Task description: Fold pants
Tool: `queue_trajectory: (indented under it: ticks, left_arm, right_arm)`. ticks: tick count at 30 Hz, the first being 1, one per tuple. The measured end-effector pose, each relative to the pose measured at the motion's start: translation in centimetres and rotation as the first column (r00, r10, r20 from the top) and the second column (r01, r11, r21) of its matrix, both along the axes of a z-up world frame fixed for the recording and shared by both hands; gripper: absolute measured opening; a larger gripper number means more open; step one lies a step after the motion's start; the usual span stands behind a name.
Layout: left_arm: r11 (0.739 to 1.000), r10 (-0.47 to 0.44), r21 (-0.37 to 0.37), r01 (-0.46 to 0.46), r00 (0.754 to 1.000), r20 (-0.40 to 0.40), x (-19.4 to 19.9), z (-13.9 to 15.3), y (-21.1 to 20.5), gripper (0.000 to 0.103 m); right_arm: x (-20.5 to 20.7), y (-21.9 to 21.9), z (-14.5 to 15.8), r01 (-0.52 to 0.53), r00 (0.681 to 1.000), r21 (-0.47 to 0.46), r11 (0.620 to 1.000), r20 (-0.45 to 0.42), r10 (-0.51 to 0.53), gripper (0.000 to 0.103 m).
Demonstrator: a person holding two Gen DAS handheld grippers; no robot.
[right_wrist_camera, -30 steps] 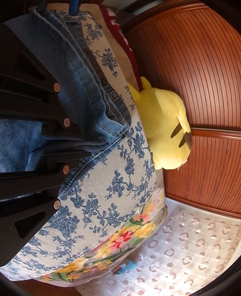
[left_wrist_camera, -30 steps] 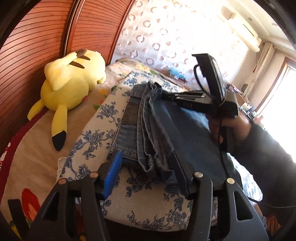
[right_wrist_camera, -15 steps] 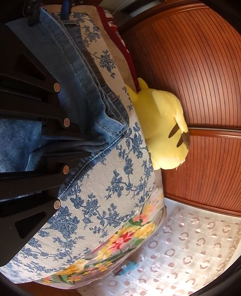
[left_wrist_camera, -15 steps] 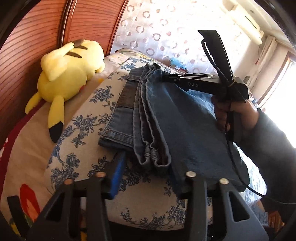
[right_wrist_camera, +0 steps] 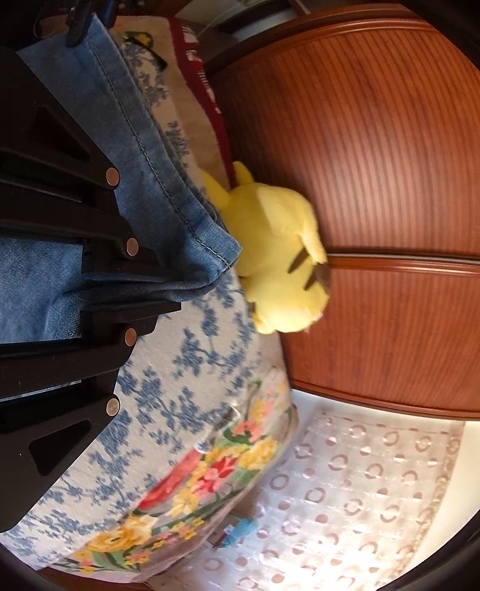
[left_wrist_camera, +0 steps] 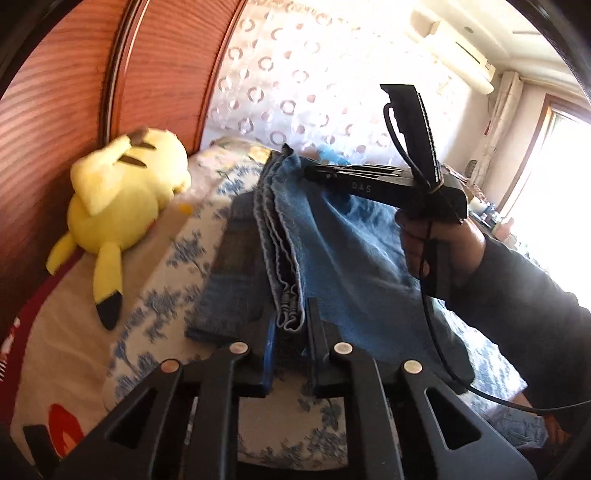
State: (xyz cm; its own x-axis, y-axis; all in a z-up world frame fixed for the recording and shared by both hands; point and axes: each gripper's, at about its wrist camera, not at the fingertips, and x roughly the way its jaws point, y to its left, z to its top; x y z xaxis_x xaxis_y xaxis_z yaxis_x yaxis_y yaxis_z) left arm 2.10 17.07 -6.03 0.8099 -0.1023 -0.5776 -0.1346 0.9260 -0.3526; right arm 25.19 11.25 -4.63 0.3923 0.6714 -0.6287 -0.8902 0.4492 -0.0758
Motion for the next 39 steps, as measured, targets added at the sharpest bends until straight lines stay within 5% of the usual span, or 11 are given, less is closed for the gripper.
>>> queue_trajectory:
  ticks: [8,11,16,27,39]
  left_arm:
    - [0.997,0.063,-0.034,-0.067,0.992,-0.112,1.8,-3.0,3.0,0.012]
    - [0.997,0.075,-0.026,-0.079,0.989,-0.127,1.9,-3.3,2.9,0.019]
    - [0.993,0.105,0.061,-0.097,0.985,-0.136,1.9,-2.3,2.7,0.044]
    - [0.991,-0.003,0.133,0.017,0.995,-0.105,4.9,-0.2,0.2,0.054]
    - [0.981,-0.017,0.188,0.054,0.981,-0.195,7.2,-3.1,-1.3,0.057]
  right_arm:
    - [1.2,2.9,-1.1,0.024,1.000,-0.065,0.998,-0.013,-0.025,0.006]
    - [1.6,3.1,-1.8,0.037,0.998,-0.095,0.995,-0.053,-0.043,0.017]
    - [1.9,-0.2,-0.2,0.080,0.991,-0.062,0.995,-0.098,-0.085,0.029]
    - [2.2,-11.0,-0.1,0.179,0.973,-0.053,0.982,-0.142,-0.185,0.031]
    - [6.2,-12.8,-4.2,0.235,0.942,-0.087,0.968,-0.226,-0.249,0.031]
